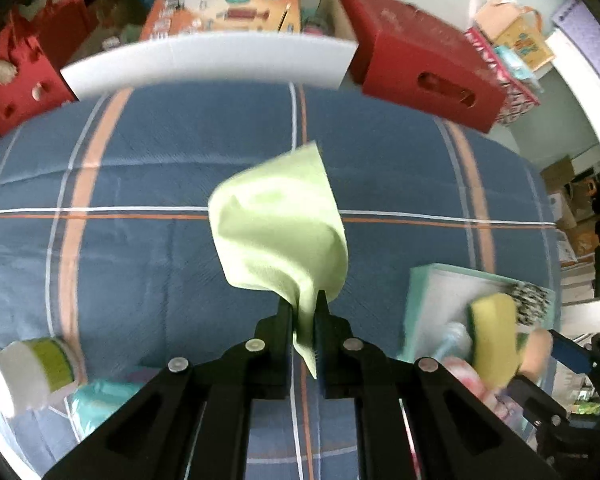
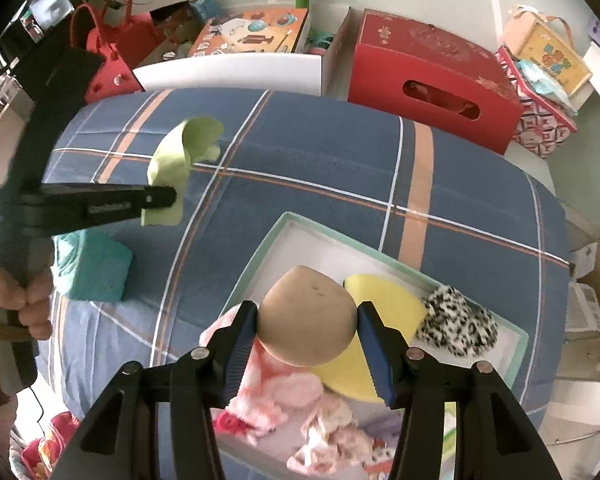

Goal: Organize soft objects
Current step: 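Grasp the light-green cloth with the left gripper while the right holds the beige puff, then carry the light-green cloth and beige puff over the tray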

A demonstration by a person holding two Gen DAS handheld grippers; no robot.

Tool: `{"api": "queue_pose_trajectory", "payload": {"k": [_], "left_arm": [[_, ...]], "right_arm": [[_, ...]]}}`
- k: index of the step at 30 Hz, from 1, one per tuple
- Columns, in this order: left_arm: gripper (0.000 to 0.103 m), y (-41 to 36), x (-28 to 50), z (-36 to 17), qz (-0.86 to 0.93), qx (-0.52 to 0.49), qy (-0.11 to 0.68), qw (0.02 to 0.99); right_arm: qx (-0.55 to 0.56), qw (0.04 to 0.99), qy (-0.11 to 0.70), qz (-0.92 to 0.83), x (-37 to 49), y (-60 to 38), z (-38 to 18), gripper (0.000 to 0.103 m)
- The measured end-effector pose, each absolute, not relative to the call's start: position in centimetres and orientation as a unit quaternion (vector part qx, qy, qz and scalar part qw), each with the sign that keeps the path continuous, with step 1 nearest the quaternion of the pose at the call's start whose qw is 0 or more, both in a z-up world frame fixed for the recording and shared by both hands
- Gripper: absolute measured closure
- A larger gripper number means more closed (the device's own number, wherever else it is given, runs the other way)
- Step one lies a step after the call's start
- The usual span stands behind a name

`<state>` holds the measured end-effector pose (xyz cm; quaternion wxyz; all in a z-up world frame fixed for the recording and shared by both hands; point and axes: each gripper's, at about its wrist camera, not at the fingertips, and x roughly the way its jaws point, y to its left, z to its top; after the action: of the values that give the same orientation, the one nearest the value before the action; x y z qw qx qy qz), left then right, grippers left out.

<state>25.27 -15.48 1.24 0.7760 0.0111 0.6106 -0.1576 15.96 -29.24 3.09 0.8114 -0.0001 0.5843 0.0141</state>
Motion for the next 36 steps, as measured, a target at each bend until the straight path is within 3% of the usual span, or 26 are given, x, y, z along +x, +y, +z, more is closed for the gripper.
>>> {"api": "queue_pose_trajectory", "payload": {"k": [17, 36], "left_arm": [[0.094, -14.6, 13.9, 11.0, -0.221, 0.029, 0.533, 0.817], [0.094, -16.4, 5.7, 12.7, -0.279, 0.035, 0.519, 0.807]], "right_arm": [[-0.017, 0.828, 0.561, -0.002, 6.8, -27.1, 9.8, 0.049], [0.004, 0.827, 0.561, -0.023, 1.1, -28.4, 11.2, 0.049]]}}
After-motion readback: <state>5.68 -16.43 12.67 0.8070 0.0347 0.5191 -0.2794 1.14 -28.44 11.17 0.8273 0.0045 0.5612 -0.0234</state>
